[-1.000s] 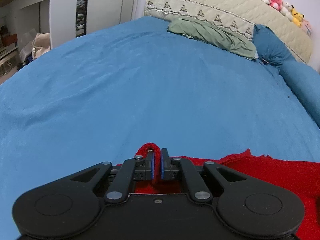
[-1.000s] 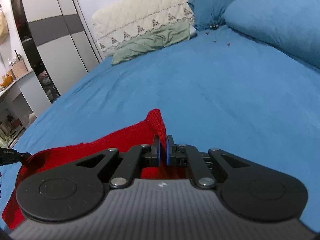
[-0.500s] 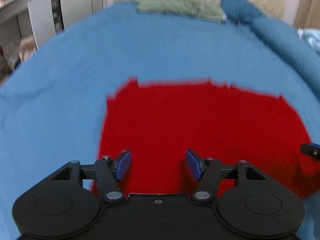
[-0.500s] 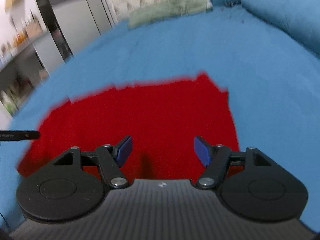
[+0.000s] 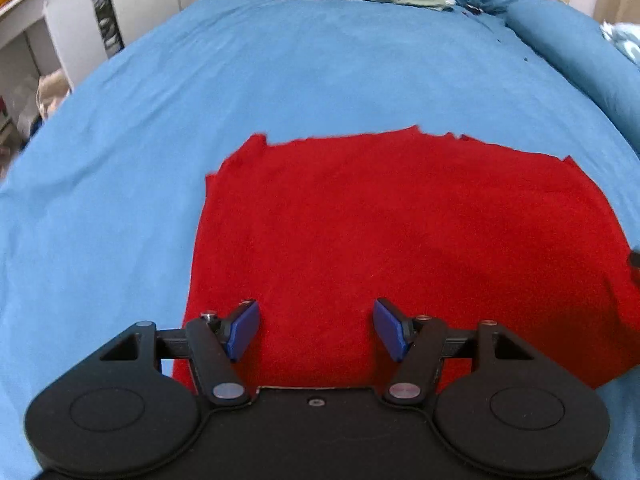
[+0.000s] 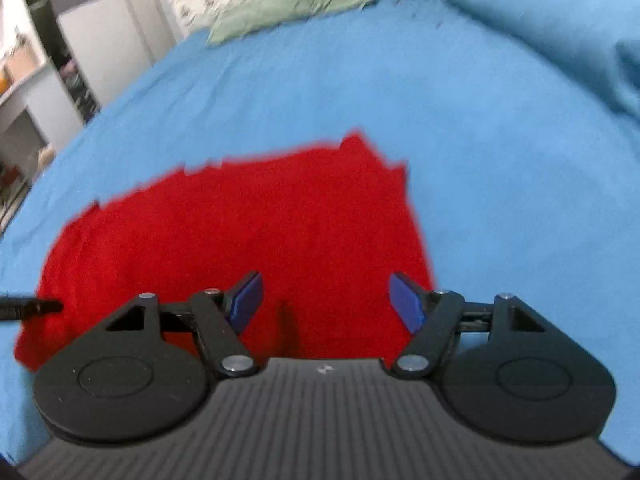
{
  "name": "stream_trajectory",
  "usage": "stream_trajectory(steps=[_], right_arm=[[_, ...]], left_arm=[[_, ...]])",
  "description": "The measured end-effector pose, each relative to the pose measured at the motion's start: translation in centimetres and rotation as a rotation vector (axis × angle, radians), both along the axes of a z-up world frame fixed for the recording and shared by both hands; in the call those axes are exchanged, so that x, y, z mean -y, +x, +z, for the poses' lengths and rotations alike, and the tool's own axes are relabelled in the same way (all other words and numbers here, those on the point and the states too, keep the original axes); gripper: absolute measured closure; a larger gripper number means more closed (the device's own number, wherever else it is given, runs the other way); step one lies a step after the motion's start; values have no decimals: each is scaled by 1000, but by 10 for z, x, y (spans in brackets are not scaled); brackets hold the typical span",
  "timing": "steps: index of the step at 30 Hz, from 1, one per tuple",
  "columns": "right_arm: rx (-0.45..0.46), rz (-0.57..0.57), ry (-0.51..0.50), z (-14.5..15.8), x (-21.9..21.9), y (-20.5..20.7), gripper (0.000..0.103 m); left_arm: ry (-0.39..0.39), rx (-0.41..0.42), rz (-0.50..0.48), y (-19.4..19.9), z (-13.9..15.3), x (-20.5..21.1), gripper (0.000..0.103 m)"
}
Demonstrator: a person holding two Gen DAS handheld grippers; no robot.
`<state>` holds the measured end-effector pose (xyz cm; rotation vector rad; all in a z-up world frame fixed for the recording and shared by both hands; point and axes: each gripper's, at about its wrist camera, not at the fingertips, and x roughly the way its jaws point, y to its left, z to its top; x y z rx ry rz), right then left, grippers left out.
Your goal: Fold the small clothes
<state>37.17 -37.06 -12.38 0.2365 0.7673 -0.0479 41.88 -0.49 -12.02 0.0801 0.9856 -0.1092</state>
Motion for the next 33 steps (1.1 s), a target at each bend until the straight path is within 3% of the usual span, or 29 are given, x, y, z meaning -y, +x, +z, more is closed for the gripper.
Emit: stream_trajectory(steps=[3,7,15,18,22,25,28,31,33], right_arm=[[0,-23,-23,25,8,-3,12],[-28,9,-92,29,12,-4,10],[-105,19,-106,-20,16,-5,10],[-84,3,-102,-35,15,-8,10],[-95,25,-75,-53,13,-8,9],[-79,46,-98,-57,9,-10,10],[-71,43,-70,-57,12,-11,20],[-72,62,-33,-54,14,-12,43],[-84,42,18,-50,19,-12,67]], left_arm=[[-1,-13,-39,3,13,18,34],[-38,-35,-79,12,15,49,30],[-64,-83,-149,29,-23,101,27],[-50,-84,-176,28,-35,114,10],[-11,-84,-182,29,-46,122,0],[-37,-116,-160,33,-55,117,0],[-61,-151,-144,42,-58,114,0],[-66,-172,-139,47,-58,115,0],[-64,-169,-146,47,-58,115,0]])
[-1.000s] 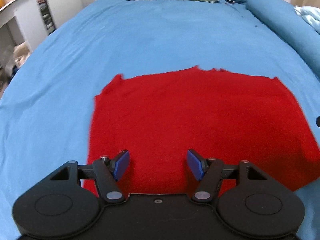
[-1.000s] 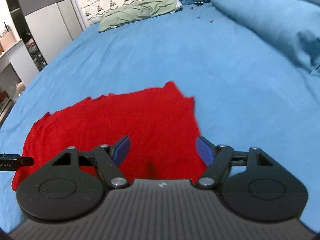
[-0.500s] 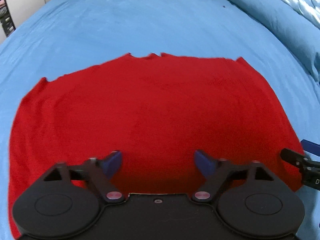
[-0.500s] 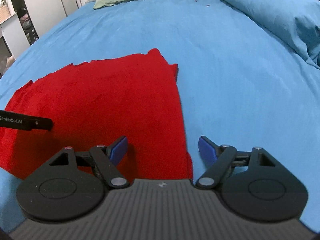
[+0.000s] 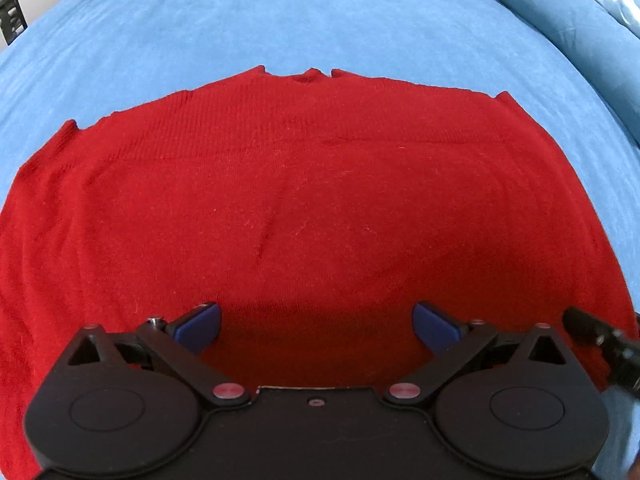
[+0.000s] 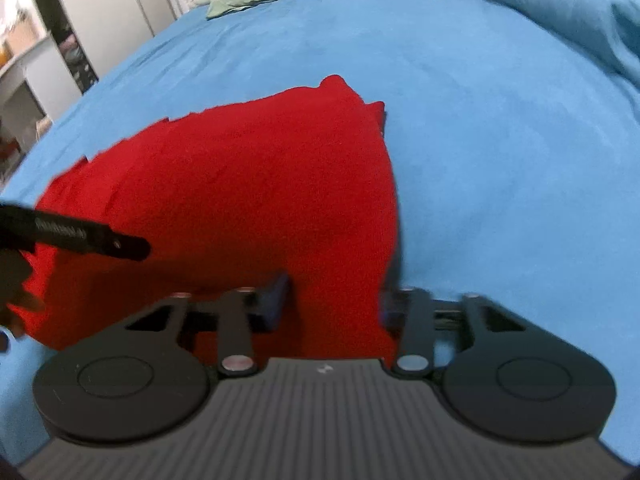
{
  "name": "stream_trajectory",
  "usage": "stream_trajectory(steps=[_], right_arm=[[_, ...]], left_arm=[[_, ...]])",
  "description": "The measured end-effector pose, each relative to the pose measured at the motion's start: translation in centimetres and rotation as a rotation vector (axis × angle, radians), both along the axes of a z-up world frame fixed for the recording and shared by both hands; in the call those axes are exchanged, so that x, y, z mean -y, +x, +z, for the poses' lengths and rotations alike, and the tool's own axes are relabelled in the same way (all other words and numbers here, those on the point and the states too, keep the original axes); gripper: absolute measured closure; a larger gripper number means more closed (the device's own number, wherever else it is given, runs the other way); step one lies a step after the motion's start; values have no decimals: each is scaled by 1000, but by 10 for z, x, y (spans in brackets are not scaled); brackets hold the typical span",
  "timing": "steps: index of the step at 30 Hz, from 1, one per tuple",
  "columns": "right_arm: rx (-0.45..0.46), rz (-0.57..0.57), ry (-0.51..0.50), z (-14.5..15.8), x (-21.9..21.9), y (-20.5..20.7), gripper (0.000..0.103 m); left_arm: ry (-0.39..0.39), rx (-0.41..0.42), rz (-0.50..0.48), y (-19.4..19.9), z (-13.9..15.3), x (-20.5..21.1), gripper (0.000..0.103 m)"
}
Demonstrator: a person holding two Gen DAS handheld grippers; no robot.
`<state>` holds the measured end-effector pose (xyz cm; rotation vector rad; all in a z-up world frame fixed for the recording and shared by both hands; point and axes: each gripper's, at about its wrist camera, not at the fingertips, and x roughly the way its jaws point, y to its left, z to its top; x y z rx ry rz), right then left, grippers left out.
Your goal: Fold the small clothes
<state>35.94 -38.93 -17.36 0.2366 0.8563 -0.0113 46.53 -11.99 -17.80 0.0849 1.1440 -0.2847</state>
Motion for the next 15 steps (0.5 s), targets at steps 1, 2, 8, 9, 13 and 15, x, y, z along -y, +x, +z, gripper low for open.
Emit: stream_trajectory(steps=[1,2,8,9,13,15], right_arm=[[-10,-21,36,3,4,1,72],[-17,-43,79,7,9,2,75],[56,-70,251,73,4,14,78],[81,-44,264,88,-6,17,79],[162,117,326,134,-66,38,81],[169,219,348,142,-108,51,81]], left_arm=[[3,2,-10,-1,0,1,0],[6,0,-24,-1,2,-1,0],[-40,36,-17,2,31,-31,2],[-36,58,-7,1,40,-42,2],[-29,108,43,-11,67,-102,2],[-2,121,73,-23,74,-135,2]])
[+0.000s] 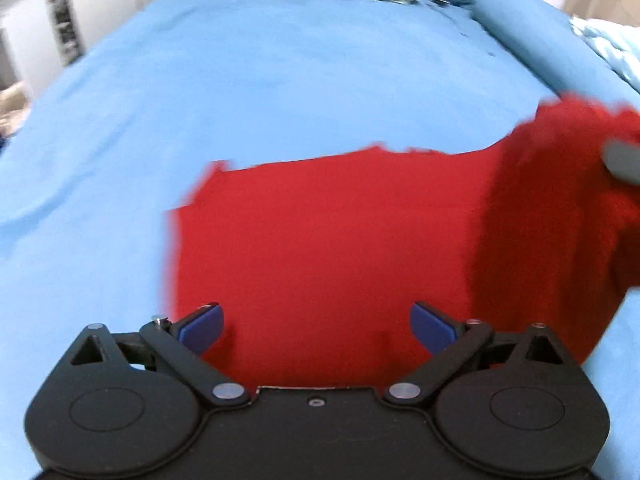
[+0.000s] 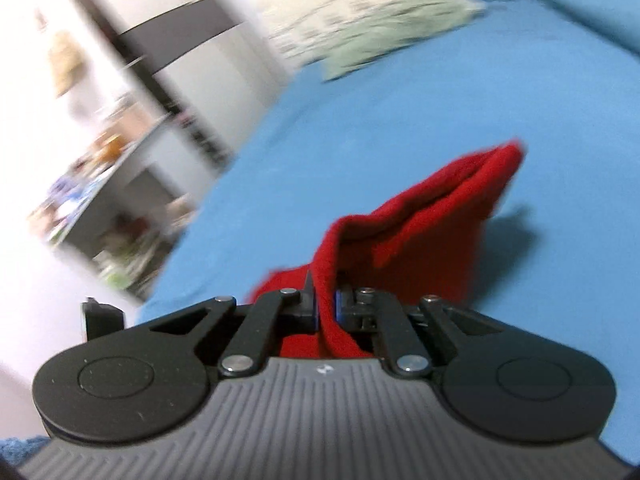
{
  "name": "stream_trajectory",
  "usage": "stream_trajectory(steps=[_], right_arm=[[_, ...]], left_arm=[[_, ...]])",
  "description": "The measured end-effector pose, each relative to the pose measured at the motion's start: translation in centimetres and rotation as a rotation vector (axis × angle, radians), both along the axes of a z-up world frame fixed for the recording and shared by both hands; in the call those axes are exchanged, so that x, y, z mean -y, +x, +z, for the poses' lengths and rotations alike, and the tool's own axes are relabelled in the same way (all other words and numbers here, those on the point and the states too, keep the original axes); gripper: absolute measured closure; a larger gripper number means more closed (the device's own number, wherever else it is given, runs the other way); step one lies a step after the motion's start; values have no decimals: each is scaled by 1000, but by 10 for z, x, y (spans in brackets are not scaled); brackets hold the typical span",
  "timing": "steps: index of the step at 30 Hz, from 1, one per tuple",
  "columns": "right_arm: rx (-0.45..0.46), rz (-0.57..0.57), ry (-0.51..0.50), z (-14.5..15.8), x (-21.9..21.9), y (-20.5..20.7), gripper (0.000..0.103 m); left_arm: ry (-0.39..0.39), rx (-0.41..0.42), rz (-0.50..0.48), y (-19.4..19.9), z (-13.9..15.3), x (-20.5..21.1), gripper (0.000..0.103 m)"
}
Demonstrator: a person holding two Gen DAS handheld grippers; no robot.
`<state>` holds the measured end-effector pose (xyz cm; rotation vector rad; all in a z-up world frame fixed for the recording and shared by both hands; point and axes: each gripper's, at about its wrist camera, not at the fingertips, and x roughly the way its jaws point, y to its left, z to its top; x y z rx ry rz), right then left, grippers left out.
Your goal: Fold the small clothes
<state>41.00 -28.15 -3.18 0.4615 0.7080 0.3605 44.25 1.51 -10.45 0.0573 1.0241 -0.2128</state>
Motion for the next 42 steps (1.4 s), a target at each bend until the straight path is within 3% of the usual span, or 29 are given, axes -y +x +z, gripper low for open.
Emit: stream_trajectory(steps=[4,7,11,13,14,15,19,21,25,30,37,42], right_arm=[[-13,222,4,-23,-95,21,81],[-102,361,-68,-71,-163,29,81],[-184,401,-142,-119,-203,30,71],[-174,398,-116,-117,-203,29,50],[-167,404,-97,-112,-203,30,34],[-150,400,-86,-105,-203,27,28],[-51,360,-101,-63,-174,8,25],[1,277,-148,-42,-150,-8,11],[15,138,-309,-38,-117,-47,9],[-76,61,-448,-86,-108,-88,9],[-106,-11,-513,-131,-114,-102,10],[-99,-12,-530,-142,-113,-97,9]], left_arm=[[37,-16,66,-27,-9,-62,2],[41,-53,90,-44,-28,-90,2],[28,-91,78,-59,-47,-103,2],[19,-79,55,-65,-48,-101,2],[15,-68,44,-67,-46,-97,2],[9,-58,33,-69,-45,-96,2],[-34,-7,7,-75,-28,-87,2],[-65,13,-2,-80,-22,-74,2],[-98,8,-3,-77,-19,-60,6],[-102,-9,85,-72,-26,-62,8],[-76,-5,130,-62,-30,-71,8],[-66,-3,156,-60,-34,-75,8]])
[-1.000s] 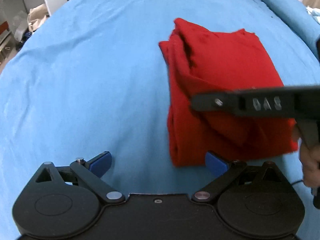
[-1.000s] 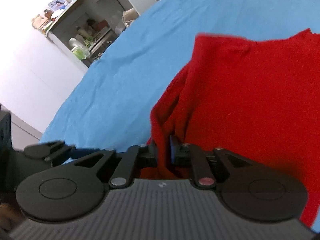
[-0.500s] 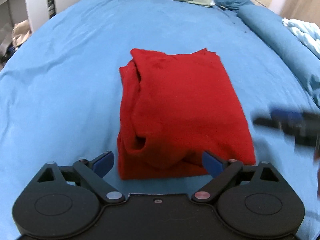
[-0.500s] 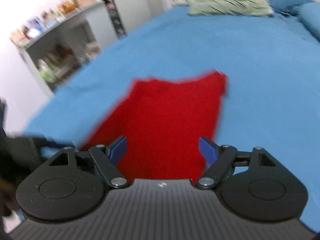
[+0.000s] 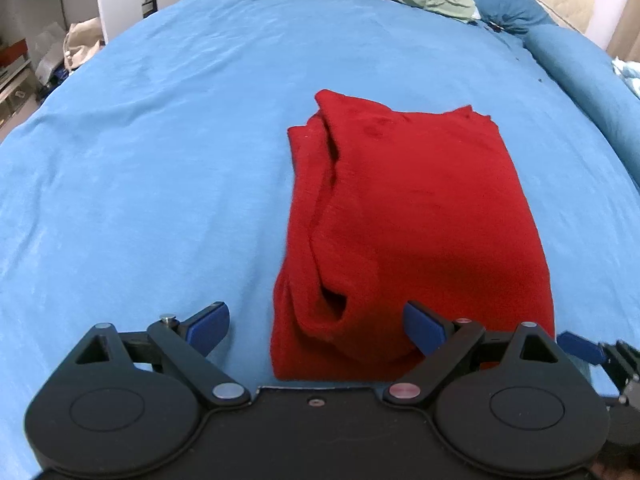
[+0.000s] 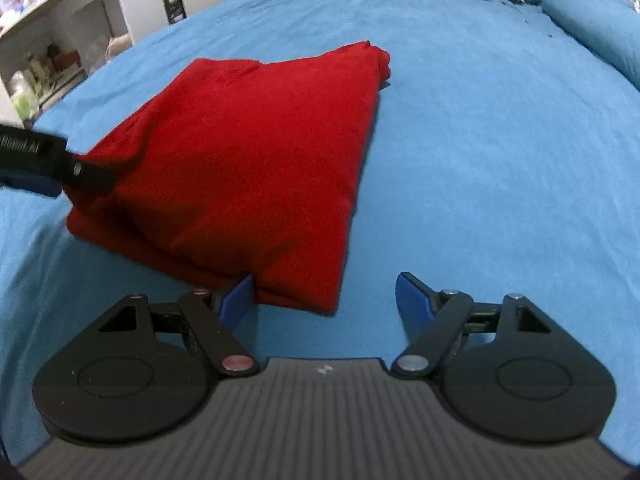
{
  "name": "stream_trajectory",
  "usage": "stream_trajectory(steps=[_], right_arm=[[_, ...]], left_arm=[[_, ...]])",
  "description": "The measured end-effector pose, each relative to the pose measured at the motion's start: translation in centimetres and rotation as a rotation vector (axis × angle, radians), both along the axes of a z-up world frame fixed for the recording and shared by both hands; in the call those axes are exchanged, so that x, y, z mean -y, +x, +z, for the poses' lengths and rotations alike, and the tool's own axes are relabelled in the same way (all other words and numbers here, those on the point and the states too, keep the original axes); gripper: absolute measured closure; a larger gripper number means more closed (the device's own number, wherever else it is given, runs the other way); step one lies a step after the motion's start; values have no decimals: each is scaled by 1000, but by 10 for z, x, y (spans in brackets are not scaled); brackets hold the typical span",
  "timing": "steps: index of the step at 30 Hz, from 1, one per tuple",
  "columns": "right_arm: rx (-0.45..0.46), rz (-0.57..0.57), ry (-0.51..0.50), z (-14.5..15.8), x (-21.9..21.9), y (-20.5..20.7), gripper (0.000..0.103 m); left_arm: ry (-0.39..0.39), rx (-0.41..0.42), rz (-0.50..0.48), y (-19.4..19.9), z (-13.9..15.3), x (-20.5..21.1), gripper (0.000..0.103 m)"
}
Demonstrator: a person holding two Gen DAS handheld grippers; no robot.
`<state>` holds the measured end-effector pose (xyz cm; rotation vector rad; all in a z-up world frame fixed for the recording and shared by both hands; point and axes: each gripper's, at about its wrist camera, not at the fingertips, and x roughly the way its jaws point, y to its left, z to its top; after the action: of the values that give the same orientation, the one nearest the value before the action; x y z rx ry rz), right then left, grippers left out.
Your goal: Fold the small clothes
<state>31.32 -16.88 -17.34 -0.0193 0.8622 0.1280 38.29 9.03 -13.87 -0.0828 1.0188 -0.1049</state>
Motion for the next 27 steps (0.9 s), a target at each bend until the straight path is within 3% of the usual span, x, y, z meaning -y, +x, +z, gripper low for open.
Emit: stream_trajectory(steps=[5,10,16,21,24,27], right_arm=[[5,26,-34,-7,-2,-2,10],[47,-54,31,0,2,2,9],[40,-62,17,-7,1,3,12],[144,-161,-50,17,19,-7,16],[119,-134,-77,13,26,-6,16],[52,-117,-61,0,27,-1,16]], left_arm=[[-10,-3,32,2,2,-7,8],[-5,-2,31,4,1,-10,8],[6,-7,53,4,-1,-18,8],[34,-23,44,-3,-11,-31,11],[50,-55,16,-9,-28,-36,12],[68,-27,-4,-13,-32,-35,12]])
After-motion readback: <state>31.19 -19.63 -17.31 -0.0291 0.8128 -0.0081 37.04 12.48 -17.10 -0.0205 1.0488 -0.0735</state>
